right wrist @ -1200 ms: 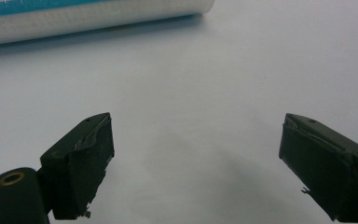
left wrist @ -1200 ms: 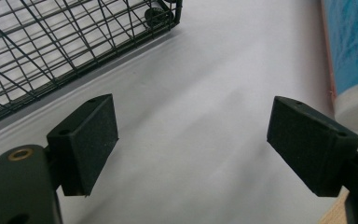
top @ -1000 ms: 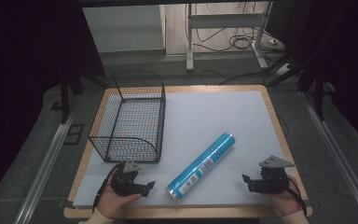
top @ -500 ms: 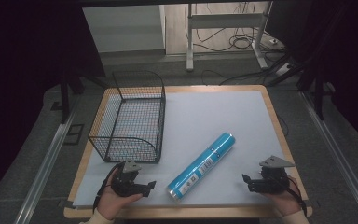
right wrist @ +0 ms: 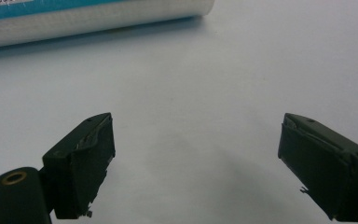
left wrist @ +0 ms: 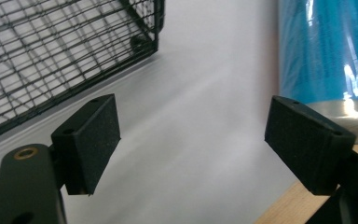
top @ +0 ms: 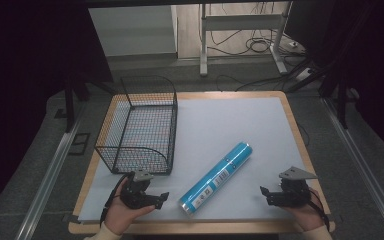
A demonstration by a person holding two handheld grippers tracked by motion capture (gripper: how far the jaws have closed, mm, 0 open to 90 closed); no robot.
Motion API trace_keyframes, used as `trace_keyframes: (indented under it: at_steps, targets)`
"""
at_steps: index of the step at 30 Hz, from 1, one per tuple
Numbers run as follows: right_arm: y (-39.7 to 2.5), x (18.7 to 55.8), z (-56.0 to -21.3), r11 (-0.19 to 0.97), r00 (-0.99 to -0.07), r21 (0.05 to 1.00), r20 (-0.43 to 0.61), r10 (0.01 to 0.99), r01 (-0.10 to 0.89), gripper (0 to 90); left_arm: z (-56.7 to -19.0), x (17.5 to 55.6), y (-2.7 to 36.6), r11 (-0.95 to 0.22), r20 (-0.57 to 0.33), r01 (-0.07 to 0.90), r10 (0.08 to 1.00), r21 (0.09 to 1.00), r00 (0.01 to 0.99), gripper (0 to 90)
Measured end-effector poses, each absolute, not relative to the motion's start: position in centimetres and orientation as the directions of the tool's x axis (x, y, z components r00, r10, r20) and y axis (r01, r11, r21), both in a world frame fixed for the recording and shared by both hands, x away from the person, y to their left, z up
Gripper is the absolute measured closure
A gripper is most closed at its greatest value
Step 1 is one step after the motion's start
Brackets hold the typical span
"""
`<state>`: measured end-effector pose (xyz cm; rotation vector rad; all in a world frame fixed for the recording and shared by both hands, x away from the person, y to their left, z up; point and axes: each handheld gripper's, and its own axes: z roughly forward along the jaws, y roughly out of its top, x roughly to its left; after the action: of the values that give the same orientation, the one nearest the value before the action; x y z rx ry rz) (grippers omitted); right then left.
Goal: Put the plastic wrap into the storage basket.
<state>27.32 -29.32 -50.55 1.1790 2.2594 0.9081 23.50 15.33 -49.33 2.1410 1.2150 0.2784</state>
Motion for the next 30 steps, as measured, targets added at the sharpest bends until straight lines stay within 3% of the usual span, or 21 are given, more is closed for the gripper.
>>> trace_keyframes:
  at_steps: [30]
  targets:
    - [-29.2, 27.2, -50.6, 0.432, -0.544, 0.717, -0.087, 0.835, 0.548, 11.7, -46.7, 25.0, 11.4, -0.442, -0.104, 0.652, 0.775, 0.616, 0.623, 17.5]
